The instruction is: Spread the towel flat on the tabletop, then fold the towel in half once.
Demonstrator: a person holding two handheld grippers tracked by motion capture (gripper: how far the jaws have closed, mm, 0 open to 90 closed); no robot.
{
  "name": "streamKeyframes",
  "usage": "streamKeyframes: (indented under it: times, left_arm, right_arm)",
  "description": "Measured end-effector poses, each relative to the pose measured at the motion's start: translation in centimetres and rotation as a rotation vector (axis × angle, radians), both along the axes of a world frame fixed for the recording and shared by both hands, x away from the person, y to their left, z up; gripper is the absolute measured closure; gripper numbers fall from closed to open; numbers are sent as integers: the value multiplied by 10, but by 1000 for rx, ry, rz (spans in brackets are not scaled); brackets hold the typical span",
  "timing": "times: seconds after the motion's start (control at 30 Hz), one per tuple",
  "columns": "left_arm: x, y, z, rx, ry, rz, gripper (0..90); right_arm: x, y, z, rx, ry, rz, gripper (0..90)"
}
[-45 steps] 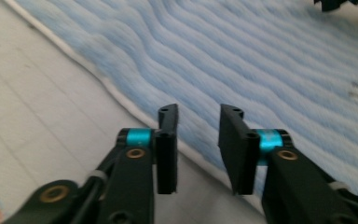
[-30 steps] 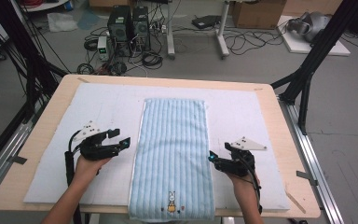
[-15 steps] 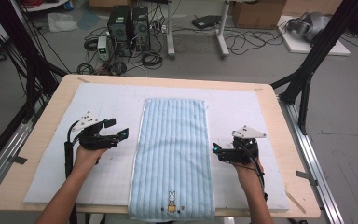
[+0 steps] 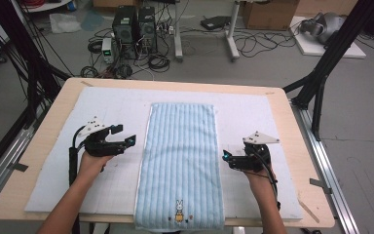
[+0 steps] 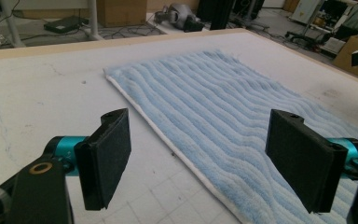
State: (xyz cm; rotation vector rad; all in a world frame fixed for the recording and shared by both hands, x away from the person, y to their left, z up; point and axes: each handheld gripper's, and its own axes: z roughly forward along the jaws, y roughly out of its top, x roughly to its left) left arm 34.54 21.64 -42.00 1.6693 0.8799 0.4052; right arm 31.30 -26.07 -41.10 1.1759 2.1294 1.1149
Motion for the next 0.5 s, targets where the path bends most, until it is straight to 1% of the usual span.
streamKeyframes:
  times: [0.1,0.3,0.4,0.5]
  left_arm:
    - [1,1,0,-8,7,8,226]
    - [1,1,-1,2,22,14,218]
    - [2,1,-2,-5,30,19,215]
    - [4,2,0,-7,39,16,213]
  right_arm:
    - [0,0,0,4,2,3,110]
    - [1,-2,-1,9,3,-4,111]
    - [1,-2,-1,9,2,-1,110]
    - [1,-2,-2,9,10,0,111]
